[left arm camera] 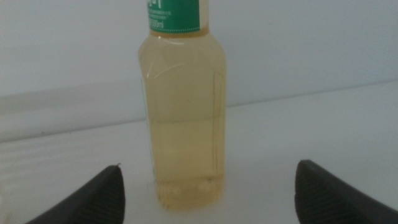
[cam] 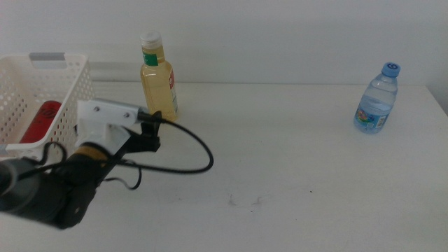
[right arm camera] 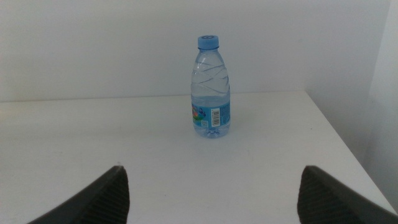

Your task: Use arms to grab the bottles and put them into the dustbin to the left of the table.

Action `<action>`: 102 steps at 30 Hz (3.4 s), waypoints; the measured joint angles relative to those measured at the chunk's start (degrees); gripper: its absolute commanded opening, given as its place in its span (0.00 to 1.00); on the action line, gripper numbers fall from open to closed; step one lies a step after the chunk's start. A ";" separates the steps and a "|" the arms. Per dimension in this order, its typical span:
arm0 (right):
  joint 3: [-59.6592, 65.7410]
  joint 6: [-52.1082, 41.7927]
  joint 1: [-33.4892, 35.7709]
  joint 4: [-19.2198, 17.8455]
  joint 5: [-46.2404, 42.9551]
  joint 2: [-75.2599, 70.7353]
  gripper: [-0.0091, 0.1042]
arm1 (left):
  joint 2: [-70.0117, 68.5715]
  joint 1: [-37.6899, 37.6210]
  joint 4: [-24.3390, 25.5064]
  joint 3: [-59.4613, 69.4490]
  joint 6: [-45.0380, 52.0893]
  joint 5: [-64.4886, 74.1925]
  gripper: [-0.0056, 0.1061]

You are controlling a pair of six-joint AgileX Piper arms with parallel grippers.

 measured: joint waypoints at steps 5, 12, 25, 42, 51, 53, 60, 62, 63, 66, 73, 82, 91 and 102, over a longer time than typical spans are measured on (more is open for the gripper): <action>0.00 0.00 0.00 0.00 0.00 0.00 0.84 | 5.82 0.00 0.04 -8.00 -1.09 2.71 0.89; 0.00 0.00 0.00 0.00 0.00 0.00 0.84 | 11.60 0.00 0.48 -17.63 -1.53 7.20 0.89; 0.00 0.00 0.00 0.00 0.00 0.00 0.84 | 22.93 0.00 0.05 -35.67 -1.53 14.59 0.89; 0.00 0.00 0.00 0.00 0.00 0.00 0.84 | 4.60 -1.13 -0.09 -24.65 -3.68 43.89 0.08; 0.00 0.00 0.00 0.00 0.00 0.00 0.84 | -22.69 -3.95 -5.49 -25.63 -3.19 91.17 0.06; 0.00 0.00 0.00 0.00 0.00 0.00 0.84 | -24.51 -2.15 -8.02 -31.25 0.50 101.93 0.06; 0.00 0.00 0.00 0.00 0.00 0.00 0.84 | -19.16 12.78 -9.11 -55.94 11.02 130.27 0.06; 0.00 0.00 0.00 0.00 0.00 0.00 0.84 | -16.03 16.23 -8.02 -60.45 13.19 131.20 0.06; 0.00 0.00 0.00 0.00 0.00 0.00 0.84 | -14.46 17.95 -7.62 -62.30 14.33 131.20 0.06; 0.00 0.00 0.00 0.00 0.00 0.00 0.84 | -9.92 21.93 -7.10 -65.51 17.06 131.35 0.06; 0.00 0.00 0.00 0.00 0.00 0.00 0.84 | 0.03 24.65 -8.10 -66.42 21.13 132.05 0.06; 0.00 0.00 0.00 0.00 0.00 0.00 0.84 | 7.74 24.65 -10.40 -66.42 24.04 131.85 0.38; 0.00 0.00 0.00 0.00 0.00 0.00 0.84 | 6.40 24.65 -11.83 -68.55 25.40 130.67 0.89; 0.00 0.00 0.00 0.00 0.00 0.00 0.84 | -15.62 20.77 -32.92 -68.63 26.59 130.22 0.89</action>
